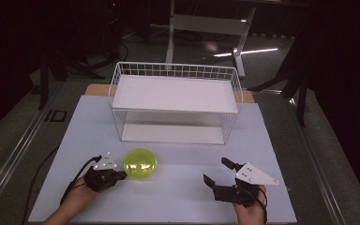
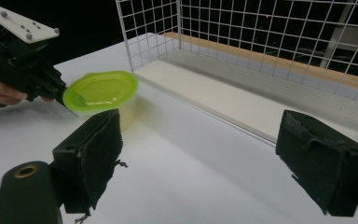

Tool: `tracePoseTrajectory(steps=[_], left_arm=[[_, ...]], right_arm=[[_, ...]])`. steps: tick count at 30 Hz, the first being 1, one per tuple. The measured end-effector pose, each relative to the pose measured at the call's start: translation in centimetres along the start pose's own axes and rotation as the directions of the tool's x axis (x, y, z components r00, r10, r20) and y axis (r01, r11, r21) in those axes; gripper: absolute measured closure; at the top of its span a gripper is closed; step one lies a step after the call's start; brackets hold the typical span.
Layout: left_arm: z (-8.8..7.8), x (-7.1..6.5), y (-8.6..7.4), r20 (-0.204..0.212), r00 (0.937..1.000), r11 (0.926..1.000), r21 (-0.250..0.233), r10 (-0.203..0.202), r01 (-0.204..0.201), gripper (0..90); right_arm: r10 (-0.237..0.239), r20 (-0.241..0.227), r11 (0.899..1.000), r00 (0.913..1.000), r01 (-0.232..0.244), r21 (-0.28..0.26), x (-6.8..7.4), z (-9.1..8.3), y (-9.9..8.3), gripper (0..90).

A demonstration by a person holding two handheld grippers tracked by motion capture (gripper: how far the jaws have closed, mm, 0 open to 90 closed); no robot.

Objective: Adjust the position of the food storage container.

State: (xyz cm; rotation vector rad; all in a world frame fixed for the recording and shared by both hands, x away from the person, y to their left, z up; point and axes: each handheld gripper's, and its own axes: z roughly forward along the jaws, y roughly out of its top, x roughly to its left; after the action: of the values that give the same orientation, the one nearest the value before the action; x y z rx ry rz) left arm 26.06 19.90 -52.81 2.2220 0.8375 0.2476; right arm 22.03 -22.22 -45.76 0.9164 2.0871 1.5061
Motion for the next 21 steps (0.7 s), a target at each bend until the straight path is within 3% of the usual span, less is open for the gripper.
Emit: tracePoseTrajectory(steps=[7, 11, 15, 21], left_arm=[[2.1, -1.4, 1.7, 0.039, 0.9992, 1.0000, -0.003, 0.007, -0.006, 90.0], [2.4, -1.9, 2.0, 0.052, 0.9984, 0.9997, -0.004, 0.024, -0.024, 90.0], [1.8, -1.0, 1.6, 0.035, 0.9994, 1.0000, -0.007, -0.002, 0.003, 90.0], [0.9, 1.2, 1.4, -0.035, 0.9974, 0.9971, -0.045, -0.062, 0.061, 90.0]], right_arm=[[0.000, 0.004, 1.000, 1.0000, 0.000, 0.003, 0.0, -0.1, 0.0, 14.3], [0.001, 0.005, 1.000, 1.0000, -0.001, 0.003, -0.1, -0.1, 0.0, 14.3], [-0.001, 0.004, 1.000, 1.0000, 0.001, 0.005, -0.1, 0.0, -0.1, 14.3], [-0.001, 0.002, 1.000, 1.0000, 0.001, 0.005, -0.1, 0.0, -0.1, 14.3]])
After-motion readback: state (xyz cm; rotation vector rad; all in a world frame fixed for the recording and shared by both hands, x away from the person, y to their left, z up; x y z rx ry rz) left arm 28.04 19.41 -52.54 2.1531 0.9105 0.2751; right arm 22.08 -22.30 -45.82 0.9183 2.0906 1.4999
